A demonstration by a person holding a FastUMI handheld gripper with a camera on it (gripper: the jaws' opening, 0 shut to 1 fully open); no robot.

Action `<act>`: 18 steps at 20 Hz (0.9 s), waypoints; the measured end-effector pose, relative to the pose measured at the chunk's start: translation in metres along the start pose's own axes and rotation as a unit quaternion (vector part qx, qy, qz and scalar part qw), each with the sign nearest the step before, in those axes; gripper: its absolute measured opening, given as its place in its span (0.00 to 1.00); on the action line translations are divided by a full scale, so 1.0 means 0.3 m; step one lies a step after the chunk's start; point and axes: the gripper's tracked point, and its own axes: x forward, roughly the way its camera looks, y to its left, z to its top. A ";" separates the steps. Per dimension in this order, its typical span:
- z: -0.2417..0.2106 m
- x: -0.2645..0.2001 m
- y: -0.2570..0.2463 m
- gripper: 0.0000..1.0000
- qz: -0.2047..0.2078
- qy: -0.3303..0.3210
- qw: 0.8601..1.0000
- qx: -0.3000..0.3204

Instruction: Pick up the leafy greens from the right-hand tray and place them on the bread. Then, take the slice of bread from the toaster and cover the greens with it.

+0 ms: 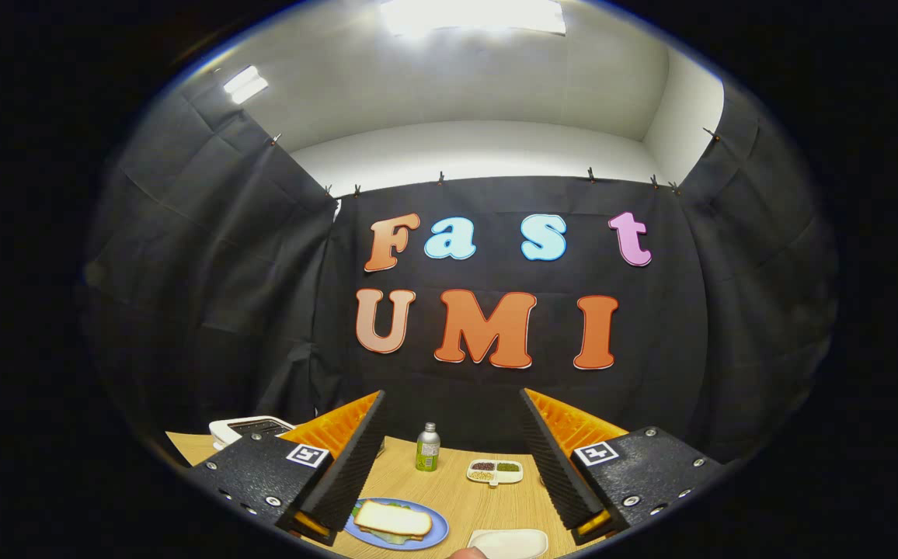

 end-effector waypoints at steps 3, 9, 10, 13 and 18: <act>0.005 -0.002 0.006 0.99 0.002 -0.002 1.000 -0.001; -0.004 0.000 0.017 0.99 0.003 0.002 1.000 -0.005; -0.003 0.004 0.018 0.99 0.004 0.003 1.000 -0.003; 0.010 -0.001 0.025 0.98 0.008 -0.003 1.000 0.001; 0.010 -0.007 0.013 0.99 0.005 -0.003 1.000 -0.004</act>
